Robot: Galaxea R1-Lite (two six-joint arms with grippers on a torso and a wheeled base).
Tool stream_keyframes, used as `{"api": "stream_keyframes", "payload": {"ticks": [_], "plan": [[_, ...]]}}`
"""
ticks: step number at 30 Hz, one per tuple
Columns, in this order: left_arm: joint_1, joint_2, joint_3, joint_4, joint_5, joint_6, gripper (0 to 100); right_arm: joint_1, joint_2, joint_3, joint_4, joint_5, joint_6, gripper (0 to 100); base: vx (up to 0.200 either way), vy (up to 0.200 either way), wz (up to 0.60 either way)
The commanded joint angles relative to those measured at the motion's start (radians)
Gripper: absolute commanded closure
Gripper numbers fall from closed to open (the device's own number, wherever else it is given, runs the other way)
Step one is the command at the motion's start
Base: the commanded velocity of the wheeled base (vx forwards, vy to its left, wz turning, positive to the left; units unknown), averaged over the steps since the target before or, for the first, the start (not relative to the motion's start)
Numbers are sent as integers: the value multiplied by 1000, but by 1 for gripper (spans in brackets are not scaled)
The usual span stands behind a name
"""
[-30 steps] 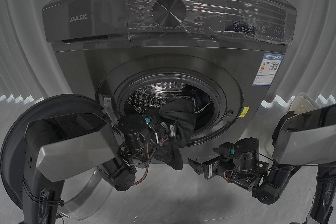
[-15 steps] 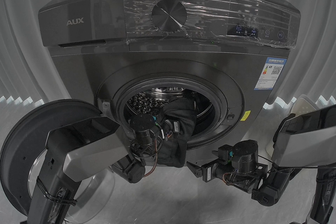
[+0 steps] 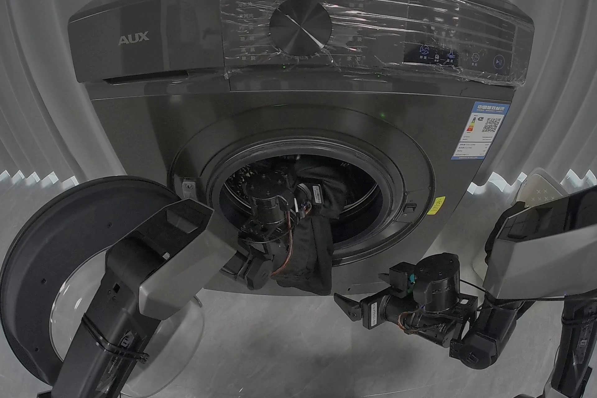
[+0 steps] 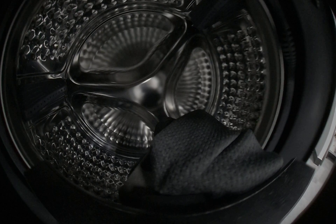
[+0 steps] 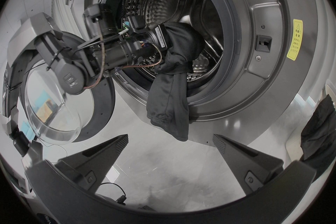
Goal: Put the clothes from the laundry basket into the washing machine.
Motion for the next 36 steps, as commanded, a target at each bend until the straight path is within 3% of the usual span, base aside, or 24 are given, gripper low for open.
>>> {"api": "stream_keyframes", "payload": {"ticks": [1, 6, 7, 11, 14, 20, 25, 28, 33, 36], "plan": [[32, 86, -118, 55, 3, -4, 100, -2, 4, 6, -2, 2, 1, 0, 0, 0, 0], [31, 81, -99, 53, 3, -7, 100, -4, 18, 1, -3, 4, 1, 0, 0, 0, 0], [28, 81, -99, 50, 3, -11, 0, -2, 18, 1, -3, 2, 1, 0, 0, 0, 0], [12, 74, -90, 48, 4, -48, 0, -2, 18, 5, -3, 2, 1, 0, 0, 0, 0], [-3, 21, -30, 48, 4, -51, 0, -5, 16, 5, -3, 4, 1, 0, 0, 0, 0], [-52, -181, 266, 44, 4, -54, 0, -7, 15, 5, -3, 4, 1, 0, 0, 0, 0], [-80, -233, 388, 4, 21, -50, 0, -5, 13, 3, -3, 4, 1, 0, 0, 0, 0], [-73, -219, 368, 1, 37, -37, 0, -2, 9, 5, -3, 4, 1, 0, 0, 0, 0], [-34, -164, 250, 70, 47, -45, 0, 2, 9, 8, -3, 4, 3, 0, 0, 0, 0], [5, -91, 72, 156, 156, -44, 0, 1, 10, 8, -3, 4, 3, 0, 0, 0, 0]]}}
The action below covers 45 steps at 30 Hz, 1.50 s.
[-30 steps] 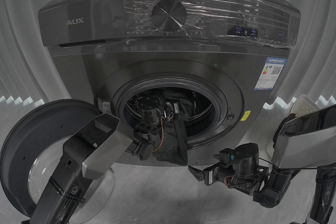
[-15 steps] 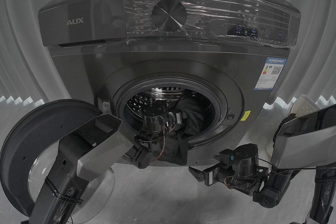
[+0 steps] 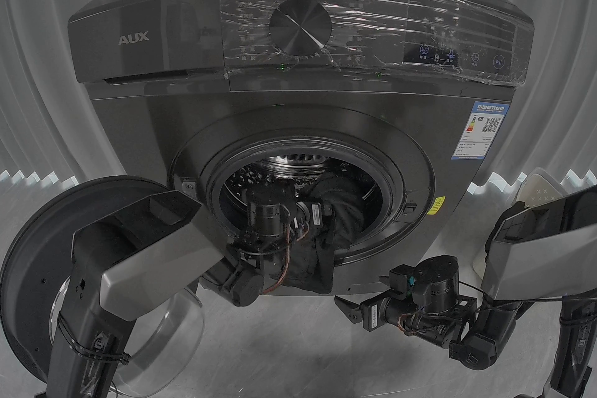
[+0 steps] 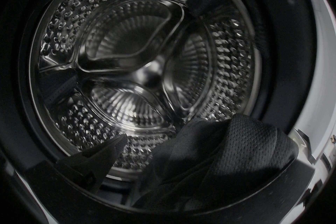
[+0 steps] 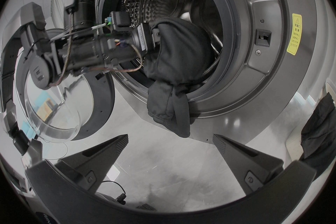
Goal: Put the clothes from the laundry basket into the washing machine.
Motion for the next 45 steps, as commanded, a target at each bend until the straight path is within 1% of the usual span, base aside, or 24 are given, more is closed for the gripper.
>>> {"api": "stream_keyframes", "payload": {"ticks": [1, 11, 14, 19, 24, 28, 32, 36, 38, 42, 44, 45], "plan": [[58, 92, -260, 103, 116, 2, 0, 1, 0, 2, 0, 0, -1, 0, 0, 0, 0], [61, 97, -197, 121, 118, 9, 0, 2, 4, 2, 0, 0, 1, 0, 0, 0, 0], [70, 94, -161, 130, 124, 32, 0, 2, 6, 1, 0, 0, -1, 0, 0, 0, 0], [69, 78, -107, 135, 124, 35, 0, 1, 9, 1, -2, 0, 1, 0, 0, 0, 0], [62, 51, -56, 144, 121, 46, 0, 2, 12, 1, -2, 0, 1, 0, 0, 0, 0], [56, 26, -21, 144, 115, 46, 0, 1, 15, 2, -2, 0, 1, 0, 0, 0, 0], [32, -5, 53, 160, 100, 40, 0, 1, 15, 1, -2, 0, 1, 0, 0, 0, 0], [9, -55, 120, 196, 57, 32, 0, 1, 17, 2, -3, 0, 1, 0, 0, 0, 0], [-4, -60, 123, 192, 57, 26, 0, 1, 23, 2, -5, 0, 3, 0, 0, 0, 0], [-25, -89, 145, 183, 60, 3, 0, 2, 38, 7, -35, 0, 13, 0, 0, 0, 0], [-39, -110, 165, 186, 61, -14, 0, 1, 58, 8, -69, 0, 19, 0, 0, 0, 0], [-39, -110, 165, 186, 61, -14, 0, 1, 58, 8, -69, 0, 19, 0, 0, 0, 0]]}}
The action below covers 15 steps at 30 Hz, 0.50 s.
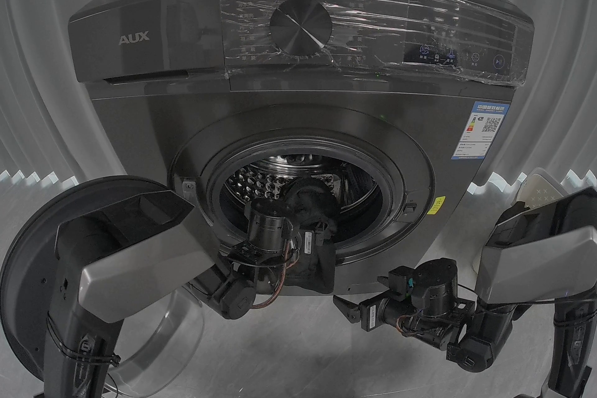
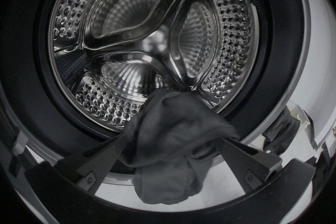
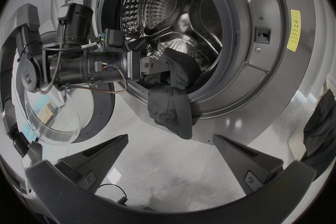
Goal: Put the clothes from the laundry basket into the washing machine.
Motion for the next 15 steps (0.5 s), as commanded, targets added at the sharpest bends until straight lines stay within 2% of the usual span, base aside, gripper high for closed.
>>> {"api": "stream_keyframes", "payload": {"ticks": [1, 5, 13, 15], "plan": [[-24, -71, 50, 0, 1, -13, 0, -1, 38, 12, -30, 0, 10, 0, 0, 0, 0], [-24, -115, 108, 4, 1, -11, 0, 2, 32, 48, -44, 7, 13, 0, 0, 0, 0], [-18, -163, 142, 4, 1, -13, 0, -3, 20, 49, -65, 6, 13, 0, 0, 0, 0], [-25, -198, 194, 0, -3, -15, 0, -3, 20, 52, -65, 6, 14, 0, 0, 0, 0]]}}
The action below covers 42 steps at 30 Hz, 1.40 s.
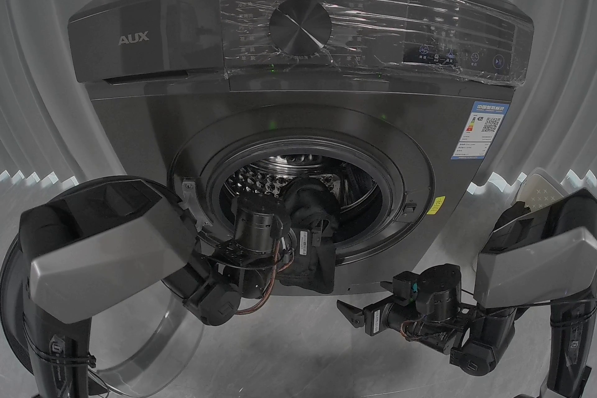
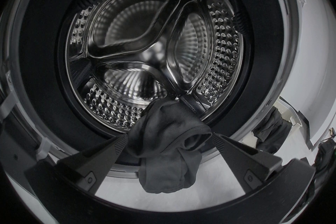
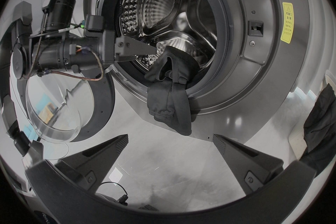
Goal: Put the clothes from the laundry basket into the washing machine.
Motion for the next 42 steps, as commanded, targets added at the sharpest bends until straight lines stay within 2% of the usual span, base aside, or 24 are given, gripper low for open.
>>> {"api": "stream_keyframes", "payload": {"ticks": [1, 3, 6, 9, 11, 16, 26, 29, 31, 33, 34, 37, 39, 40, 42], "plan": [[-8, -62, 67, -13, -3, -3, 0, 0, -4, 3, -1, 0, 1, 0, 0, 0, 0], [-22, -70, 79, -48, -5, -3, 0, -2, -4, 1, -1, 0, -1, 0, 0, 0, 0], [-44, -68, 122, -171, -3, 2, 0, -2, -5, 0, -1, -2, -1, 0, 0, 0, 0], [-77, -68, 196, -294, -23, 9, 0, 0, -5, 3, -1, -2, 1, 0, 0, 0, 0], [-96, -64, 225, -326, -25, 16, 0, 2, -7, 1, -1, -3, 1, 0, 0, 0, 0], [-108, -60, 251, -340, -17, 29, 0, 9, -17, -2, -1, -9, 4, 0, 0, 0, 0], [-102, -74, 265, -353, -16, 28, 0, 9, -17, -5, -1, -11, 4, 0, 0, 0, 0], [-114, -128, 272, -337, -16, 2, 0, 9, -19, 1, -1, -11, 4, 0, 0, 0, 0], [-140, -180, 280, -303, -16, -38, 0, 8, -23, 4, -1, -11, 5, 0, 0, 0, 0], [-140, -180, 280, -303, -16, -38, 0, 8, -25, 4, -1, -11, 5, 0, 0, 0, 0], [-149, -238, 280, -266, -13, -93, 0, 9, -36, 4, -1, -11, 5, 0, 0, 0, 0], [-166, -252, 283, -261, 21, -99, 0, 14, -36, 3, -1, -11, 5, 0, 0, 0, 0], [-186, -258, 303, -261, 58, -116, 0, 21, -37, 3, -1, -12, 5, 0, 0, 0, 0], [-199, -268, 320, -254, 58, -133, 0, 23, -37, 3, -1, -12, 7, 0, 0, 0, 0], [-203, -284, 357, -243, 61, -136, 0, 25, -36, 3, -1, -12, 11, 0, 0, 0, 0]]}}
